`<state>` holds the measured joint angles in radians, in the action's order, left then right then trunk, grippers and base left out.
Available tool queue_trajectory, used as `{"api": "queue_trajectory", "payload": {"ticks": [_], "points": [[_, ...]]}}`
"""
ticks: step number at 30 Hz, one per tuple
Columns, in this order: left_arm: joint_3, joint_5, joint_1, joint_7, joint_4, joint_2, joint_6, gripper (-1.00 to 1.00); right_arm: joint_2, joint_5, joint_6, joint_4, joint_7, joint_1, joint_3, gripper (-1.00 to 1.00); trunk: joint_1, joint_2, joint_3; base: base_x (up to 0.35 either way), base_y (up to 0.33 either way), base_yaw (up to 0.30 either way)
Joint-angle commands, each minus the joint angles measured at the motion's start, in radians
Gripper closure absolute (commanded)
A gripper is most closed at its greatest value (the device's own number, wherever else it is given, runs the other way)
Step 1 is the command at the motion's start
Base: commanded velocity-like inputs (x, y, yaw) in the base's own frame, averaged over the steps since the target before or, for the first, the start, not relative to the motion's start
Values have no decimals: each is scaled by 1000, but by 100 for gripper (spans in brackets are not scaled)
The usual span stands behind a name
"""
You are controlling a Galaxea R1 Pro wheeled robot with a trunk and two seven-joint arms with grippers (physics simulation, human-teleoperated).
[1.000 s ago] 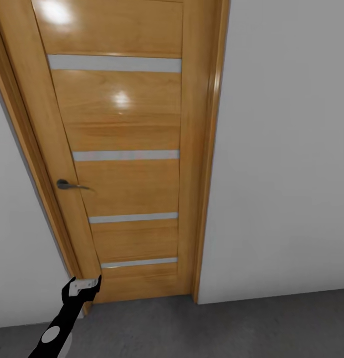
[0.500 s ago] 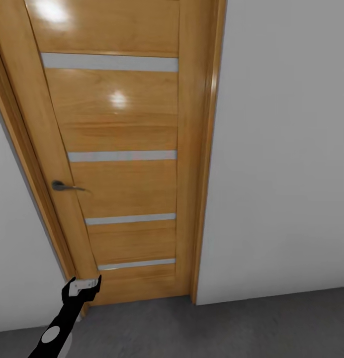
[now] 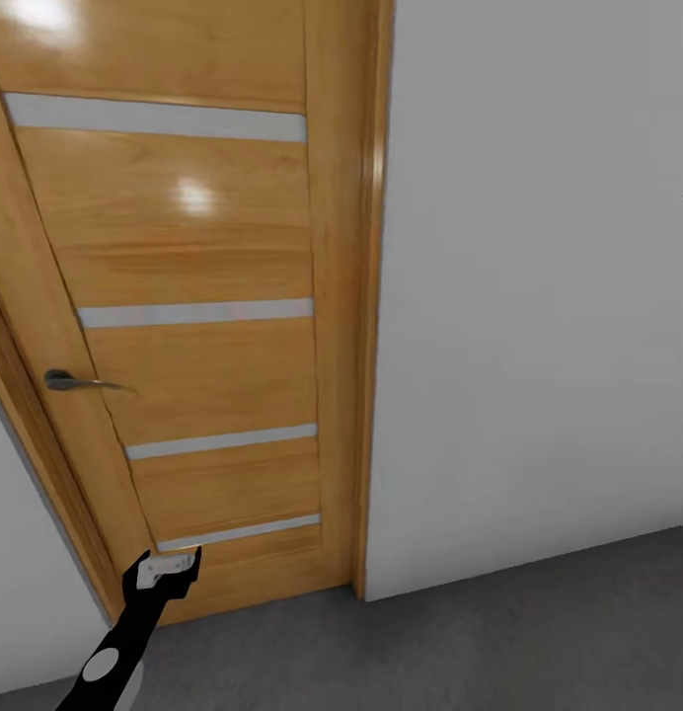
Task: Move the two storage containers from the living room to the garage. In the garage, place one container on the floor and stack the other container on top of it (either order is fine).
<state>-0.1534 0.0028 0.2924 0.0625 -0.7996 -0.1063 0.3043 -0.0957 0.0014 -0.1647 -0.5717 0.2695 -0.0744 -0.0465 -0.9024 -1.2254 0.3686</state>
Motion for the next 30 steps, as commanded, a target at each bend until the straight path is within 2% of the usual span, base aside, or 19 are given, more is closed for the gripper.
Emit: {"api": "queue_trajectory", "payload": {"ticks": [1, 10, 22, 30], "points": [[-3, 0, 1, 7, 0, 0, 2, -100, 1, 0, -2, 1, 8, -1, -5, -100, 0, -1, 1, 0, 0, -78], [-3, 0, 1, 7, 25, 0, 2, -100, 1, 0, -2, 1, 8, -1, -6, -100, 0, -1, 1, 17, 0, -24], [-3, 0, 2, 7, 33, -1, 2, -100, 1, 0, -2, 1, 8, -1, -5, -100, 0, -1, 1, 265, 0, -2], [-3, 0, 2, 7, 33, 0, 4, -100, 1, 0, -2, 1, 8, -1, -5, -100, 0, -1, 1, 98, 0, 0]]}}
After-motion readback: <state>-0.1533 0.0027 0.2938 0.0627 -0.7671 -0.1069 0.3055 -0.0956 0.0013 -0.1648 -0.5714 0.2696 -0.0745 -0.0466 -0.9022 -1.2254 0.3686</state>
